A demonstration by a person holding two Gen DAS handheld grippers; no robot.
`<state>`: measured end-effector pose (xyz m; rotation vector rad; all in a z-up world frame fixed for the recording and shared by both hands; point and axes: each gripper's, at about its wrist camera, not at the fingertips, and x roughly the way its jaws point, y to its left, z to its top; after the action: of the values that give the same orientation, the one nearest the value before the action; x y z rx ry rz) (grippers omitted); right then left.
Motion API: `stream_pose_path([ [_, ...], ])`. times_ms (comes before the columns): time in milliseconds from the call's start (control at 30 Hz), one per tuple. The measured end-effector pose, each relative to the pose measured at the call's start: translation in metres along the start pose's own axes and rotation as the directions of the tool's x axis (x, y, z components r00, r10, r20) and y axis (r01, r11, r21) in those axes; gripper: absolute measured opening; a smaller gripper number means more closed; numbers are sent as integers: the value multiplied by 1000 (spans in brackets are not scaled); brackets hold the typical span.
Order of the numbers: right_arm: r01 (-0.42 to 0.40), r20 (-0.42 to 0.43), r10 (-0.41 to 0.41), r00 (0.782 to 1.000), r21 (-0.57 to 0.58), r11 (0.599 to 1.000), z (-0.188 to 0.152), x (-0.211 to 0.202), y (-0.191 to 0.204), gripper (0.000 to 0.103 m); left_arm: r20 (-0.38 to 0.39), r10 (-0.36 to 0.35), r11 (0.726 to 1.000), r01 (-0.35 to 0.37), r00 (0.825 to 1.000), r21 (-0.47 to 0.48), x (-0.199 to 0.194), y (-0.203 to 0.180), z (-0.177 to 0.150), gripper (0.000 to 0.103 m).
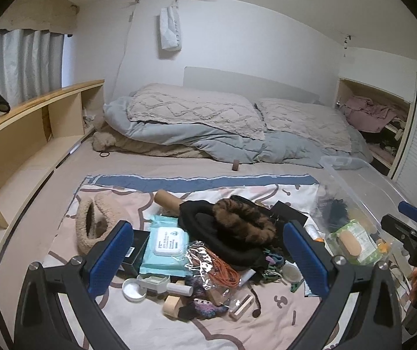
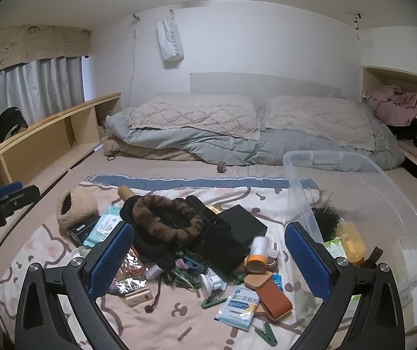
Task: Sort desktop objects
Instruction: 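Withdraw both open grippers from the bin back toward the clutter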
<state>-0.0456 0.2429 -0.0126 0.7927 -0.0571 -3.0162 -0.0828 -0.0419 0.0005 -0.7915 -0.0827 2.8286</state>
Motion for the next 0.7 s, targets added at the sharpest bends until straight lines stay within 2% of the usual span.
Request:
stream_pose_path([
  [333,-18,11,18,1000,56,998,7,-16,2,103,24,14,1000,-14,1000,-2,-13,10,-1,103],
  [533,-33,9,32,999,32,999,10,-24,8,103,37,10,1000,-10,999,-4,-19,11,-1,103],
  [700,-15,51,15,999,-5,1000,19,-35,11,103,46,4,1000,-3,999,-12,-22,13,-2,103],
])
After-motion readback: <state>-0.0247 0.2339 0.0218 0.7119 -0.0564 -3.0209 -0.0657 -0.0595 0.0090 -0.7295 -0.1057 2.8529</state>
